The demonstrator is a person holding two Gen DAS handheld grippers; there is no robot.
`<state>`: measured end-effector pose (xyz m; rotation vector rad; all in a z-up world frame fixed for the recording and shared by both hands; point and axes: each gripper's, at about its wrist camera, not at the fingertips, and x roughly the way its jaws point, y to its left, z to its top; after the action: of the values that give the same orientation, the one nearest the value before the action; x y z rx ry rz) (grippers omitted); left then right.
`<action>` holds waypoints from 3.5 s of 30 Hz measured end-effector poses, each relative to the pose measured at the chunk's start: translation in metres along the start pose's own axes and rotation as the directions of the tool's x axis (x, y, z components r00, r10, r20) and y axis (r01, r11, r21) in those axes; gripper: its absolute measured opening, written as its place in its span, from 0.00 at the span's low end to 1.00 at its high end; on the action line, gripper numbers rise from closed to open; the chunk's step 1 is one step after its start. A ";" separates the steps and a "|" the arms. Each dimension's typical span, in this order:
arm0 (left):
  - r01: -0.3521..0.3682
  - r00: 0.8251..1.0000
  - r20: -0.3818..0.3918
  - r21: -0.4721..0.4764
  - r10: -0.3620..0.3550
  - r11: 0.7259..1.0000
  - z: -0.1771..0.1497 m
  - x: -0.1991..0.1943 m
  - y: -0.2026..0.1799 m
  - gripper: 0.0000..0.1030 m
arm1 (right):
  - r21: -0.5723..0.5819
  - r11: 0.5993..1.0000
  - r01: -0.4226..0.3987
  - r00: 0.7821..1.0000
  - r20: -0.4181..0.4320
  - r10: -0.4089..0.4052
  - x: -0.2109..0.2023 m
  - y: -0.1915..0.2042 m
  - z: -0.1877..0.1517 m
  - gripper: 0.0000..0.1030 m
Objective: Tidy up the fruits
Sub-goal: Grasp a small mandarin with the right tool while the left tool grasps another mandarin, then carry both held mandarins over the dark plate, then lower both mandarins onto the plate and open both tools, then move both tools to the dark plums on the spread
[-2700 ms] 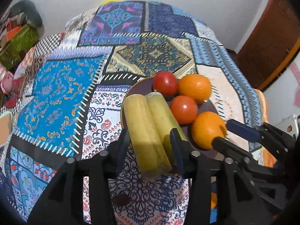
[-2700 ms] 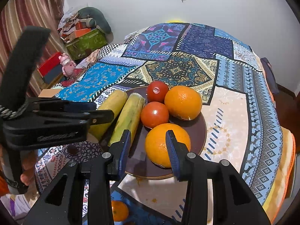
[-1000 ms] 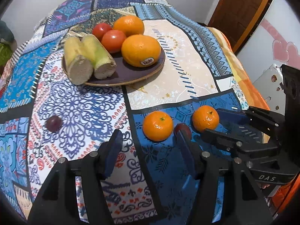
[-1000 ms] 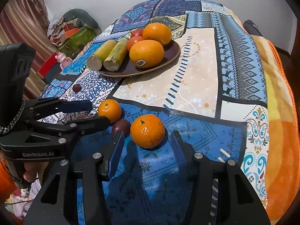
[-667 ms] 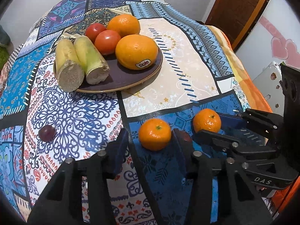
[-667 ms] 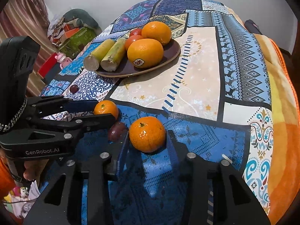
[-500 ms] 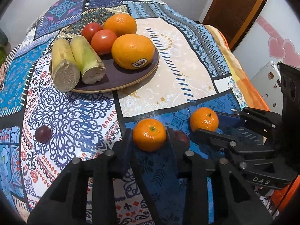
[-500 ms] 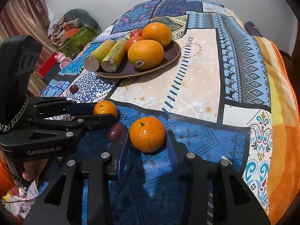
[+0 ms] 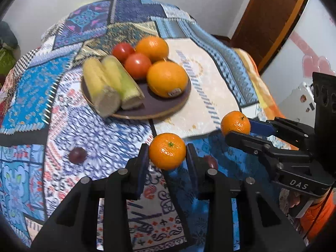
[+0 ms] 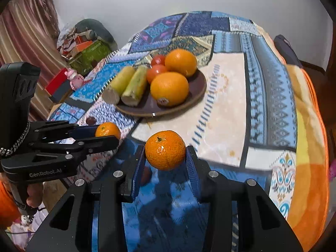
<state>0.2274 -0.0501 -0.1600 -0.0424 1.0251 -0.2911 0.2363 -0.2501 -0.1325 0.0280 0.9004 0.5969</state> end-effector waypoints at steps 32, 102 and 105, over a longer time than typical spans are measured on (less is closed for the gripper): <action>-0.100 0.980 0.164 -0.072 0.111 0.992 0.089 -0.016 0.062 0.34 | -0.062 0.996 0.061 0.995 0.081 -0.055 0.056 0.013 0.103 0.35; -0.122 0.991 0.049 -0.105 0.128 0.987 -0.028 -0.050 0.094 0.52 | -0.057 0.992 0.113 0.994 0.011 -0.112 -0.005 0.026 0.003 0.59; -0.117 0.992 0.032 -0.103 0.121 0.988 -0.031 -0.041 0.093 0.49 | -0.049 0.994 0.100 0.995 -0.017 -0.101 0.002 0.027 -0.008 0.59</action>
<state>0.2013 0.0526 -0.1576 -0.0772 0.9994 -0.1294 0.2189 -0.2284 -0.1316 -0.0659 0.9002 0.5254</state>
